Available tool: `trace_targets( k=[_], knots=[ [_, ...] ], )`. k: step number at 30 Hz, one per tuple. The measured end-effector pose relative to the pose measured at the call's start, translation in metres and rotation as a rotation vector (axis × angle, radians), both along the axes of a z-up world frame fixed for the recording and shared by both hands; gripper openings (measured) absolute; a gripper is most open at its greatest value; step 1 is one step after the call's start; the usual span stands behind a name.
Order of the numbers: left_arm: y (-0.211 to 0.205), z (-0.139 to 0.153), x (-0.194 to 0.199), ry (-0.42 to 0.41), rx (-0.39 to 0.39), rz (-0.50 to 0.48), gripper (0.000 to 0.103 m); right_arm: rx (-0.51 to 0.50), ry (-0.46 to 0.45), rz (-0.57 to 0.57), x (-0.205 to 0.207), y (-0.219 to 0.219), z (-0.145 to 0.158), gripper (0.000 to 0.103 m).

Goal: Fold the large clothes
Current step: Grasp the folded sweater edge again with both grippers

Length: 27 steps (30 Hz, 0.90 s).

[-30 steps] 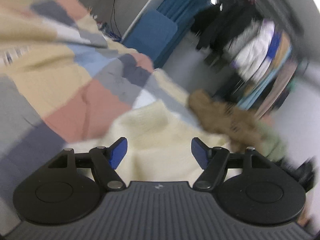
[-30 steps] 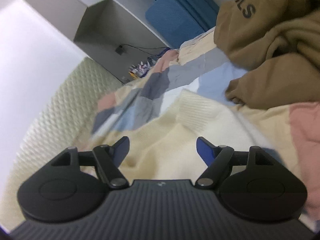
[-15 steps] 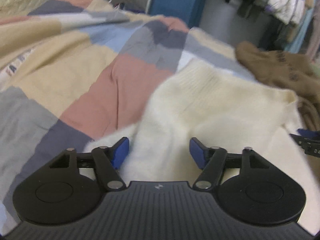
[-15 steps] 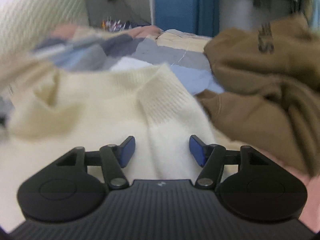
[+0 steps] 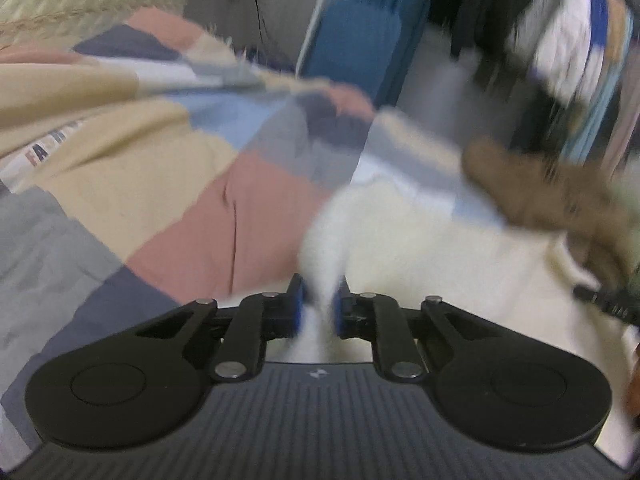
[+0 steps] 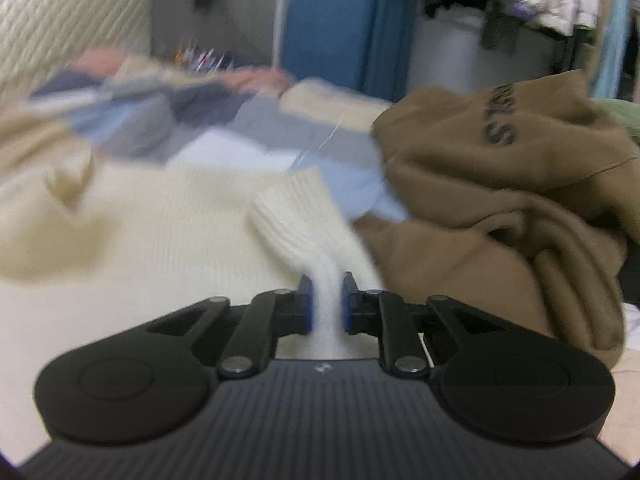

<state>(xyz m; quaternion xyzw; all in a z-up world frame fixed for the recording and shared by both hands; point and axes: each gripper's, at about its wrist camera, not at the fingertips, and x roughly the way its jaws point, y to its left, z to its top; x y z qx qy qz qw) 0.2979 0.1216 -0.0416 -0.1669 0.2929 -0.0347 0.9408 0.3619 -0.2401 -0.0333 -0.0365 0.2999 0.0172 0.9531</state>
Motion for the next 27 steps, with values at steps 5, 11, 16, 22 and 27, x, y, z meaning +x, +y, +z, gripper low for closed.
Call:
trace_targets(
  k=[5,11,16,22,27],
  knots=[
    [0.026,0.018,-0.015,-0.105,-0.097,0.096,0.013,0.101,-0.114,-0.128,-0.009,-0.039,0.032,0.014],
    [0.030,-0.002,0.004,0.001,-0.076,0.128,0.013,0.078,-0.035,-0.185,0.009,-0.058,0.001,0.014],
    [0.028,-0.018,0.015,0.082,-0.039,0.128,0.014,0.036,0.069,-0.184,0.026,-0.055,-0.032,0.014],
    [0.026,-0.017,0.016,0.081,-0.022,0.117,0.017,0.080,0.071,-0.163,0.023,-0.059,-0.029,0.017],
    [0.023,-0.004,0.004,0.065,-0.005,0.135,0.053,0.122,0.061,-0.139,0.012,-0.060,-0.013,0.025]
  ],
)
